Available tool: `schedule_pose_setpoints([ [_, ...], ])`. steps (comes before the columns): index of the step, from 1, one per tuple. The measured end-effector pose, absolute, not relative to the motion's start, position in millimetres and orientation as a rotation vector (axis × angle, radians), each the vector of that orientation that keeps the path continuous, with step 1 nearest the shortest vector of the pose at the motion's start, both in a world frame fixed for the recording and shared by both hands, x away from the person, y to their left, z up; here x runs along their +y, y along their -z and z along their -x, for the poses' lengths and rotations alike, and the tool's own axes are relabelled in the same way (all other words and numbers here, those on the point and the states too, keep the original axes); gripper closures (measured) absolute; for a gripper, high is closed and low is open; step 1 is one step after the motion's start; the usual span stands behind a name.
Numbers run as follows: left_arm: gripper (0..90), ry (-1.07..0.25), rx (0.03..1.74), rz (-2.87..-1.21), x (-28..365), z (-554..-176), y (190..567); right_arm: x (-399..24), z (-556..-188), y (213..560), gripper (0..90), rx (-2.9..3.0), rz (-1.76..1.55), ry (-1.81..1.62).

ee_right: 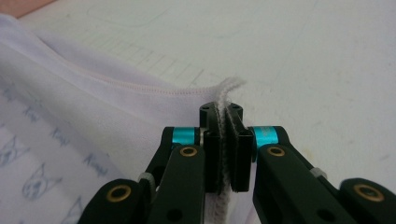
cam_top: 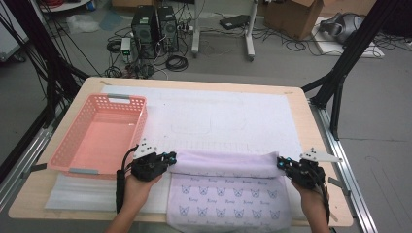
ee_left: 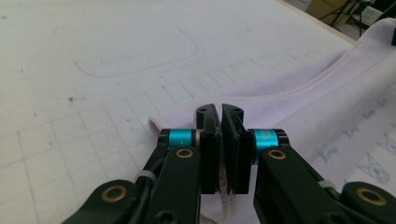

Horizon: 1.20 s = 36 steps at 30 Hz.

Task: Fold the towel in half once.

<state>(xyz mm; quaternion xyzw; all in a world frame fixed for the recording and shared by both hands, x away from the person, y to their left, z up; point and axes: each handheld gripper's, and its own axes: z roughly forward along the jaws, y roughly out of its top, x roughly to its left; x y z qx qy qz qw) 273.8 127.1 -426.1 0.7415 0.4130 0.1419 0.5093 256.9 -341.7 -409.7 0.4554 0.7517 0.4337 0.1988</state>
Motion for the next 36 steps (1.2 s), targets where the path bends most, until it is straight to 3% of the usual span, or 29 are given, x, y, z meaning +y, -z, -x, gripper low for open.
schedule_pose_setpoints([
  [15, 84.1, -0.290, 0.971, -1.838, 131, -244, 439, -346, -223, 427, 86.4, 2.247, -1.236, -1.155],
  [17, 79.3, -0.288, 0.974, -1.835, 130, -245, 440, -345, -220, 427, 86.4, 2.280, -1.226, -1.138],
  [19, 64.8, -0.290, 0.989, -1.816, 130, -247, 438, -346, -219, 429, 85.4, 2.324, -1.238, -1.112],
  [21, 54.8, -0.308, 0.989, -1.789, 133, -248, 435, -350, -217, 428, 73.8, 2.314, -1.244, -1.119],
  [23, 50.0, -0.334, 0.980, -1.769, 134, -251, 432, -358, -217, 420, 70.3, 2.232, -1.273, -1.213],
  [28, 46.8, -0.371, 0.980, -1.718, 136, -264, 425, -371, -228, 406, 76.3, 2.018, -1.320, -1.267],
  [36, 45.2, -0.373, 1.005, -1.722, 131, -281, 429, -349, -272, 433, 77.0, 2.115, -1.373, -1.101],
])
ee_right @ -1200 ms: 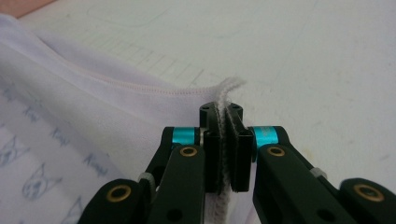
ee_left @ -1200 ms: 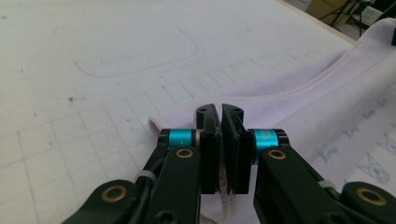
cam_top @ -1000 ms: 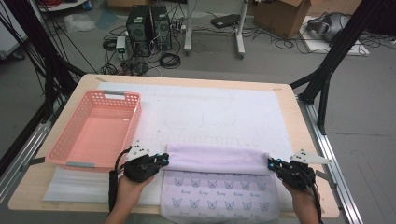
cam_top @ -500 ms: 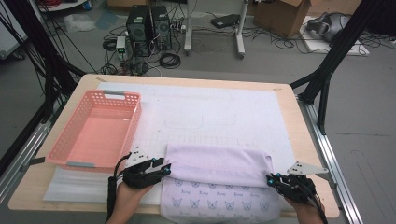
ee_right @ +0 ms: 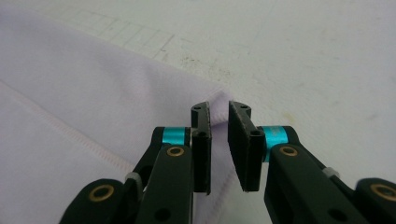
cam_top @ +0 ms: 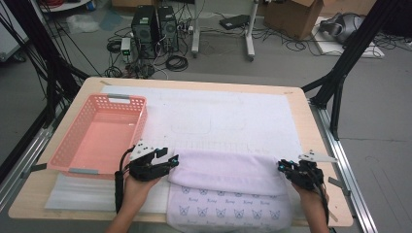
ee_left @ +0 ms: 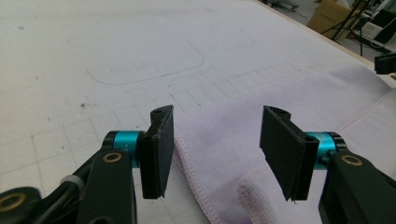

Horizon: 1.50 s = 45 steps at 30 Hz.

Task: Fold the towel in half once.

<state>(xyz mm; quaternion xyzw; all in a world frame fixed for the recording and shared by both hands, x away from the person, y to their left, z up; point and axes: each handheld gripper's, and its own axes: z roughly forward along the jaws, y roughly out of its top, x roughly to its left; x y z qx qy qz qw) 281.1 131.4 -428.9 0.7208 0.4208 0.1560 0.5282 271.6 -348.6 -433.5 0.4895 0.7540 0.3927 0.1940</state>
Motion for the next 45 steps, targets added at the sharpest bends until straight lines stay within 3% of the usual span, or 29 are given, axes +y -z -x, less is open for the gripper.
schedule_pose_setpoints([
  [3, 45.3, -0.368, 1.008, -1.726, 131, -281, 431, -339, -287, 442, 69.2, 2.128, -1.418, -1.075],
  [8, 45.5, -0.372, 1.018, -1.722, 134, -280, 432, -337, -296, 446, 88.7, 2.130, -1.404, -0.988],
  [15, 45.6, -0.370, 1.032, -1.720, 135, -280, 434, -366, -301, 442, 88.9, 1.952, -1.498, -0.934],
  [23, 44.9, -0.364, 1.048, -1.733, 133, -286, 438, -366, -286, 436, 59.7, 1.975, -1.464, -1.105],
  [28, 44.2, -0.353, 1.080, -1.728, 140, -291, 440, -351, -280, 441, 48.4, 2.115, -1.431, -1.120],
  [30, 44.0, -0.350, 1.091, -1.729, 141, -292, 442, -346, -281, 445, 55.4, 2.171, -1.417, -1.034],
  [32, 43.9, -0.348, 1.099, -1.732, 142, -292, 443, -345, -281, 443, 78.5, 2.175, -1.354, -0.974],
  [33, 43.9, -0.344, 1.099, -1.733, 142, -292, 443, -346, -282, 443, 84.7, 2.183, -1.342, -0.966],
  [36, 43.9, -0.344, 1.102, -1.742, 140, -293, 445, -348, -284, 443, 85.5, 2.116, -1.334, -0.899],
  [37, 43.9, -0.341, 1.110, -1.746, 139, -293, 445, -348, -285, 444, 82.7, 2.113, -1.342, -0.913],
  [39, 43.8, -0.318, 1.111, -1.758, 137, -295, 447, -348, -284, 445, 65.6, 2.103, -1.351, -0.941],
  [45, 42.8, -0.276, 1.148, -1.816, 124, -308, 452, -356, -275, 438, 49.8, 2.129, -1.404, -1.036],
])
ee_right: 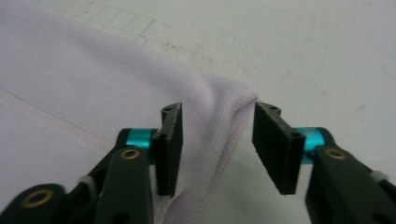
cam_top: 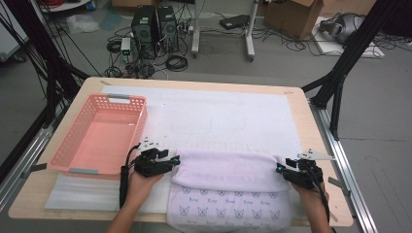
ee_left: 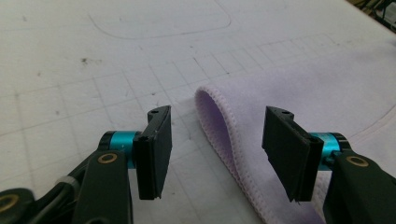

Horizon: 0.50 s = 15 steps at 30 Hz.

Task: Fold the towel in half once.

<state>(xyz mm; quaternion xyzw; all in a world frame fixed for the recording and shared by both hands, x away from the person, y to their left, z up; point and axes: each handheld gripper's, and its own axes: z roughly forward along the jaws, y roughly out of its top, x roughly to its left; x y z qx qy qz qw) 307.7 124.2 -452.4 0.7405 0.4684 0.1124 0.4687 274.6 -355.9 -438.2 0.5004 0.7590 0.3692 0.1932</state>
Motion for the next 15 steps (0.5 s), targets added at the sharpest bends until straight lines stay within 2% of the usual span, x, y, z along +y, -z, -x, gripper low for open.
schedule_pose_setpoints([
  [3, 42.4, -0.269, 1.139, -1.855, 116, -310, 453, -355, -272, 444, 47.8, 2.175, -1.412, -1.019],
  [5, 46.5, -0.302, 1.115, -1.894, 109, -308, 453, -353, -271, 446, 47.7, 2.173, -1.399, -1.015],
  [7, 56.4, -0.348, 1.112, -1.920, 105, -306, 452, -351, -271, 446, 53.9, 2.183, -1.389, -1.007],
  [9, 72.3, -0.342, 1.127, -1.914, 105, -307, 453, -349, -271, 445, 65.5, 2.203, -1.376, -1.017],
  [10, 81.6, -0.288, 1.129, -1.902, 106, -308, 453, -348, -271, 445, 72.6, 2.213, -1.378, -1.029],
  [11, 85.7, -0.277, 1.146, -1.897, 107, -309, 453, -348, -271, 445, 80.8, 2.231, -1.393, -1.061],
  [15, 86.9, -0.258, 1.178, -1.854, 110, -311, 453, -350, -272, 444, 84.8, 2.232, -1.421, -1.097],
])
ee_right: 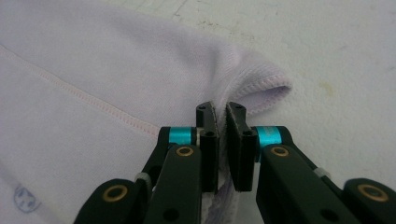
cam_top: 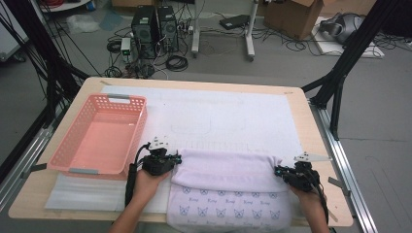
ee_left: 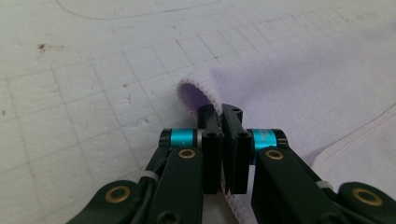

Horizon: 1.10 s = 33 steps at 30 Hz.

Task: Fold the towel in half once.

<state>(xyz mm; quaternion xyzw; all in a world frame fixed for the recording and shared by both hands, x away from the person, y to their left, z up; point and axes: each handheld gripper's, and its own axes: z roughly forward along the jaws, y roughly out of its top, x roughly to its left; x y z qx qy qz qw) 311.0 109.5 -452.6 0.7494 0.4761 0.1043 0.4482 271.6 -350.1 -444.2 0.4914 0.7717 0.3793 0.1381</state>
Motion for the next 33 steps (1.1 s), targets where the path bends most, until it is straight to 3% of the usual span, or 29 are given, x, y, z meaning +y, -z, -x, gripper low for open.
schedule_pose_setpoints([
  [10, 87.2, -0.259, 1.228, -1.722, 122, -331, 435, -343, -286, 426, 85.6, 2.120, -1.322, -1.123],
  [18, 87.2, -0.325, 1.239, -1.726, 119, -367, 413, -338, -323, 410, 85.5, 2.070, -1.319, -1.134],
  [33, 87.1, -0.374, 1.311, -1.642, 120, -421, 420, -327, -392, 405, 85.4, 2.042, -1.320, -1.062],
])
